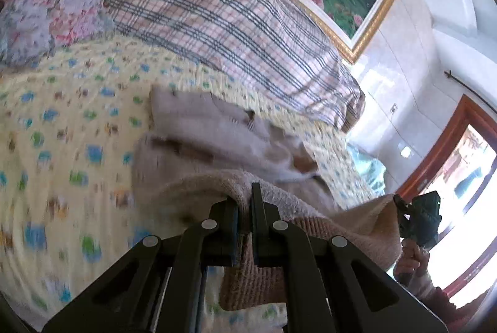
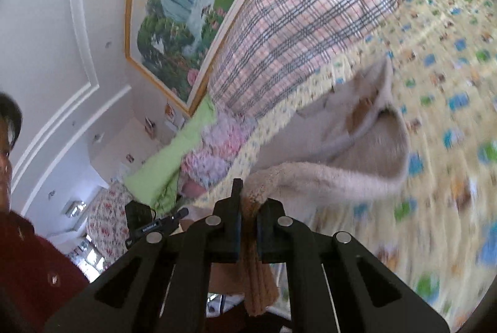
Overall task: Fold small clothes
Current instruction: 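Lift the hem with both grippers and fold it toward the collar, release, then grasp the folded brown hem edge again with both grippers, then fold the hem edge toward the collar again with both grippers, then release the folded sweater and open both grippers above it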
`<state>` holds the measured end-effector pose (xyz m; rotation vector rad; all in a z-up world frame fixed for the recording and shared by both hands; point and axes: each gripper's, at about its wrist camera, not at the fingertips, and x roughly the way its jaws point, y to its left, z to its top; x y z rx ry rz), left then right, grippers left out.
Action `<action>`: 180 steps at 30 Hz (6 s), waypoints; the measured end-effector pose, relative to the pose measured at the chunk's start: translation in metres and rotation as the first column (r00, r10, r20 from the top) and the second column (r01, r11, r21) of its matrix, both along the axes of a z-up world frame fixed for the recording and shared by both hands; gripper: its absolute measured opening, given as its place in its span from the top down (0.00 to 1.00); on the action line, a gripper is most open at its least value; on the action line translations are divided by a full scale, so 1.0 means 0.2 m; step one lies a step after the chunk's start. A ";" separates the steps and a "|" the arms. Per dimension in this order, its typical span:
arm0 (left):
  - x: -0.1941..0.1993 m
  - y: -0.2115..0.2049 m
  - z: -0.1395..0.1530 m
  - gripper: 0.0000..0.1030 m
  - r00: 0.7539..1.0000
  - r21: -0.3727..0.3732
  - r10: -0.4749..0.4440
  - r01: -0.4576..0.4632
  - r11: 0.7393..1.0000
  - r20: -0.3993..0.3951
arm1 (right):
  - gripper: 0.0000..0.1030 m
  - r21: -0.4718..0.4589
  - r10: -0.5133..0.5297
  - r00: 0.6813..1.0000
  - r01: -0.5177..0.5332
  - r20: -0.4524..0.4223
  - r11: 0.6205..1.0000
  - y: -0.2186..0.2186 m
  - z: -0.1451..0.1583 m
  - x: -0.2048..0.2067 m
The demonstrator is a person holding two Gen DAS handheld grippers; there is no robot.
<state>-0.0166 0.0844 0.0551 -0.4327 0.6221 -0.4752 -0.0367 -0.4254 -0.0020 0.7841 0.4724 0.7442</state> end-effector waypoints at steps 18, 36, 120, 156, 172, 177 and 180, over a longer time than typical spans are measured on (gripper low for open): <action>1.06 -0.06 -0.14 0.96 0.989 0.067 0.123 -0.118 0.991 -0.086 | 0.93 -0.054 -0.187 0.970 0.180 -0.154 0.982 -0.06 -0.02 1.05; 1.57 -0.07 -0.53 0.95 0.957 0.142 0.183 -0.153 0.978 -0.225 | 0.92 -0.215 -0.325 0.876 0.262 -0.357 0.941 -0.09 -0.42 1.56; 1.46 -0.08 -0.46 0.51 0.924 0.432 0.283 -0.151 0.889 -0.259 | 0.96 -0.679 0.025 0.981 -0.151 -0.192 0.719 1.05 -0.13 2.20; 1.79 -0.15 -0.41 0.91 0.935 0.459 0.265 -0.133 0.878 -0.234 | 0.96 -0.557 -0.462 0.846 0.257 -0.265 0.790 0.06 -0.27 1.81; 0.93 -0.24 -0.20 0.60 0.940 0.248 0.237 -0.176 0.953 -0.245 | 0.96 -0.419 -0.312 0.913 0.184 -0.261 0.889 0.23 -0.17 1.07; 0.75 -0.27 -0.27 0.53 0.922 0.202 0.258 -0.205 0.958 -0.289 | 0.96 -0.410 -0.304 0.914 0.177 -0.268 0.895 0.29 -0.20 0.92; 0.67 -0.28 -0.31 0.51 0.911 0.176 0.270 -0.224 0.958 -0.312 | 0.95 -0.409 -0.301 0.922 0.184 -0.243 0.894 0.33 -0.19 0.84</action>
